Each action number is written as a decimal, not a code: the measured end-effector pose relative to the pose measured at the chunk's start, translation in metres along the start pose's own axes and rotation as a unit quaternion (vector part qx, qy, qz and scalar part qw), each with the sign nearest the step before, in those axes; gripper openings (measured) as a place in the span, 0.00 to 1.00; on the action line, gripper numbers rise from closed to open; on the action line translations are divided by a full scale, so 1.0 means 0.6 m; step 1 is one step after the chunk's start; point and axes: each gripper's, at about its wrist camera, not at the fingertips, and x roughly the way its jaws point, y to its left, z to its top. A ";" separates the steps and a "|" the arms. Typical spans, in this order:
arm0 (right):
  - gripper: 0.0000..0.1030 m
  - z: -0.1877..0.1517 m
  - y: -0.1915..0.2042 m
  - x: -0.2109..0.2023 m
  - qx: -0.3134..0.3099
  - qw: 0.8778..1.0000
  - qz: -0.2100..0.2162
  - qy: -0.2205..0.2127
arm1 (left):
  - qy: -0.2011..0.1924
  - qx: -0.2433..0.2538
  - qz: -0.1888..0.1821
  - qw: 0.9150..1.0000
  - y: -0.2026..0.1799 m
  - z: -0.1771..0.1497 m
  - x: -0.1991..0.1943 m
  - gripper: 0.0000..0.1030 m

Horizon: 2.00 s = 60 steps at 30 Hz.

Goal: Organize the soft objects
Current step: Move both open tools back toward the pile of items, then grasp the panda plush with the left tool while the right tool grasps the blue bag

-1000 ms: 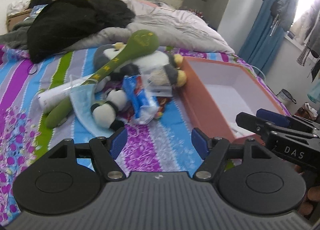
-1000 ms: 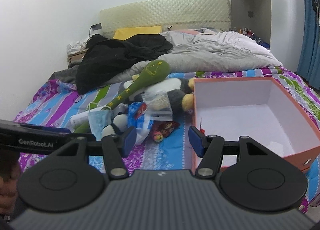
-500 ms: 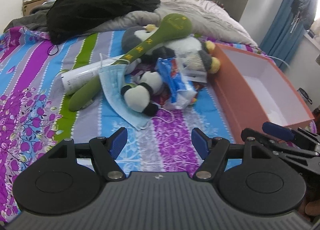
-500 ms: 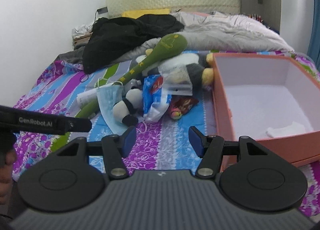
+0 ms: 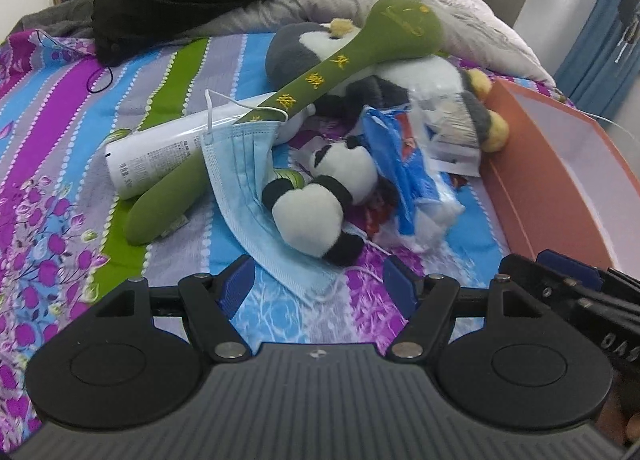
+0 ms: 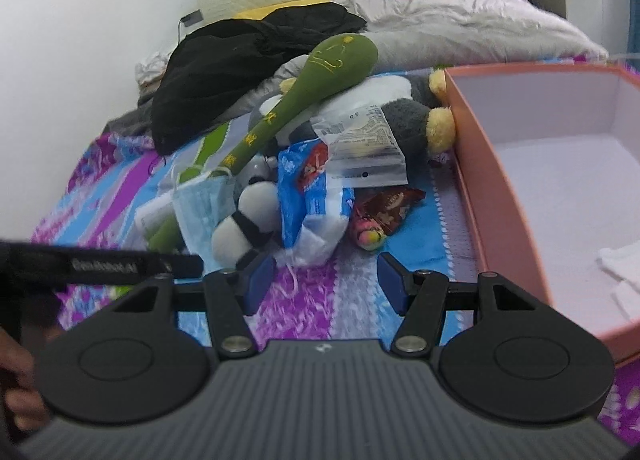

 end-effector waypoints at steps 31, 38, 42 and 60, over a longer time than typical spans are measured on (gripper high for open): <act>0.15 0.068 -0.041 0.132 0.132 0.987 0.076 0.054 | 0.004 -0.060 -0.024 0.998 0.027 0.037 0.102 0.47; 0.14 0.071 -0.015 0.073 0.100 0.992 0.076 0.033 | -0.016 -0.075 -0.023 0.997 0.040 0.026 0.035 0.46; 0.14 0.064 0.000 0.038 0.076 0.994 0.071 0.027 | -0.021 -0.081 -0.023 0.996 0.047 0.006 -0.003 0.45; 0.14 -0.056 0.030 -0.095 -0.091 0.995 -0.036 0.022 | 0.033 -0.103 -0.044 0.993 0.033 -0.152 -0.066 0.45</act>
